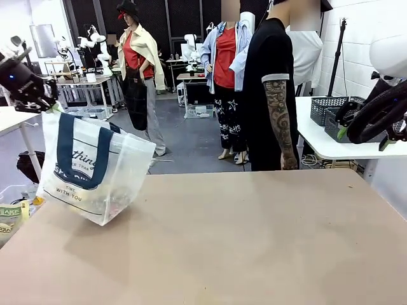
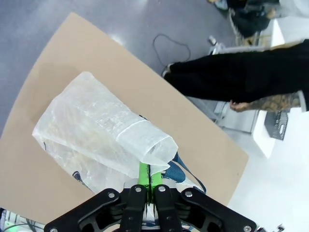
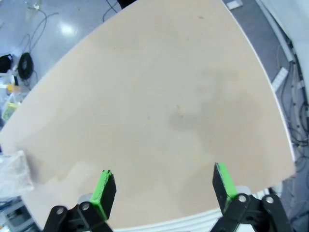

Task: Transfer purchased items from the store into the shopping bag.
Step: Move the Reusable shopping bag to the right side of the table.

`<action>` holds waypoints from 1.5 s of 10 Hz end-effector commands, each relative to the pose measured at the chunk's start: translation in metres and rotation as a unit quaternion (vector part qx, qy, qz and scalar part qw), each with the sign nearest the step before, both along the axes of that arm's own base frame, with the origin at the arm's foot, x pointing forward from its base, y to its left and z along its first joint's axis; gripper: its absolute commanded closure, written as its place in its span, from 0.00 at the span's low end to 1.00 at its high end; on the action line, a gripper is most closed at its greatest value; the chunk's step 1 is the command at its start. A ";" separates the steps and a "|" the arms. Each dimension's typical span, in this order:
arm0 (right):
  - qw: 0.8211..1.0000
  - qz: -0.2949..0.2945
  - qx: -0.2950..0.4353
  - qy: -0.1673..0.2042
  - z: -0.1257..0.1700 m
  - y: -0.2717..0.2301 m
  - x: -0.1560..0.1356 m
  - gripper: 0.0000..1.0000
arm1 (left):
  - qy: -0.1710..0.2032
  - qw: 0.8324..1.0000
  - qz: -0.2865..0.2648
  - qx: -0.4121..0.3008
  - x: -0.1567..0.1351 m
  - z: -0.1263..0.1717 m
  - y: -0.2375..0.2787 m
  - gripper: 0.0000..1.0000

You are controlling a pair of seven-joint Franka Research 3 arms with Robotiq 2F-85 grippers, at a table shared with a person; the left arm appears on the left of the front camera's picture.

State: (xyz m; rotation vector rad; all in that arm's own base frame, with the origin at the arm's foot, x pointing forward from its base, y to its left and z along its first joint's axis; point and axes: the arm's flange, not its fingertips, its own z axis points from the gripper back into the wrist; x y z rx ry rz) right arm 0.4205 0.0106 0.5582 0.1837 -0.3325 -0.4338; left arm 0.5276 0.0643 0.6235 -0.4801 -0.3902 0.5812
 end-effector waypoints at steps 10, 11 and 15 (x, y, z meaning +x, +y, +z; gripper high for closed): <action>1.000 0.005 -0.004 -0.004 -0.001 0.000 0.000 0.00 | -0.099 0.993 -0.017 0.066 -0.014 0.021 -0.029 0.00; 1.000 0.005 -0.004 -0.004 -0.001 0.000 0.000 0.00 | -0.108 0.988 -0.031 0.102 -0.014 0.027 -0.069 0.00; 1.000 0.005 -0.004 -0.004 -0.001 0.000 0.000 0.00 | -0.038 0.938 -0.218 0.268 0.039 -0.014 -0.274 0.00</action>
